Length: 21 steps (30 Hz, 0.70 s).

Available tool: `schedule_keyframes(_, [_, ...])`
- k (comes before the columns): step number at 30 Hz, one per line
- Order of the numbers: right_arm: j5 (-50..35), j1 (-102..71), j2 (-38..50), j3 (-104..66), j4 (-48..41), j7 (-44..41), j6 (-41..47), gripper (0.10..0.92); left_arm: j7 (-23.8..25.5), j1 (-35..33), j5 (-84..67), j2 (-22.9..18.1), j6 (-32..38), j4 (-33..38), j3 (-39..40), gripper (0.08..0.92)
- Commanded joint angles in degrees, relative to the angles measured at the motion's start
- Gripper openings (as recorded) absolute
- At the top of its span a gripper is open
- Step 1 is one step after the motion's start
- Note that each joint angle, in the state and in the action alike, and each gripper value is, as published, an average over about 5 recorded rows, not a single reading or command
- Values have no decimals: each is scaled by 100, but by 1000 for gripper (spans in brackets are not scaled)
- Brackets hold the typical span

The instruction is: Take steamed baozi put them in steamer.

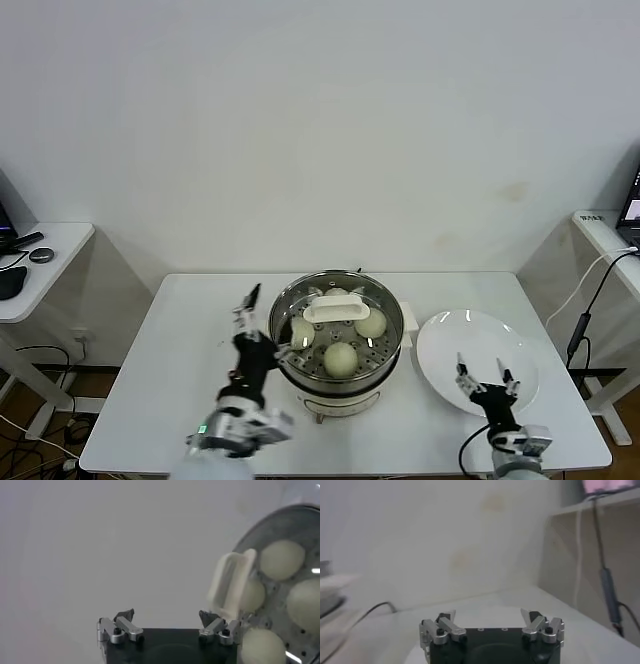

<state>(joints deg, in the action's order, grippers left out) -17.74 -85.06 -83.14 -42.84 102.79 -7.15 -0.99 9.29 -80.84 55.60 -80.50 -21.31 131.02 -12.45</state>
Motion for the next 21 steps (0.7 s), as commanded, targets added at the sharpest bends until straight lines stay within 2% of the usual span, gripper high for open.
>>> schedule_keyframes(1, [491,-725,-101,831,621,58,-69,823,-411,-1346,-5241,-196,2013,-888,-2898,823])
schedule_keyframes(4, [557,-942,16,910,707,184,-62,823,-385,-1607,-5325,-160,2031,-1151,-2860,823])
schedule_keyframes(11, [789,-1427,98,477,1327,208,413,823,-674,-2093,-5087,-337,1631,-1365,-2545,823])
schedule_keyframes(21, [686,-1635,312,402,1780,221,826,823,-705,-2517,-5127,-458,1300,-623,-2420,823])
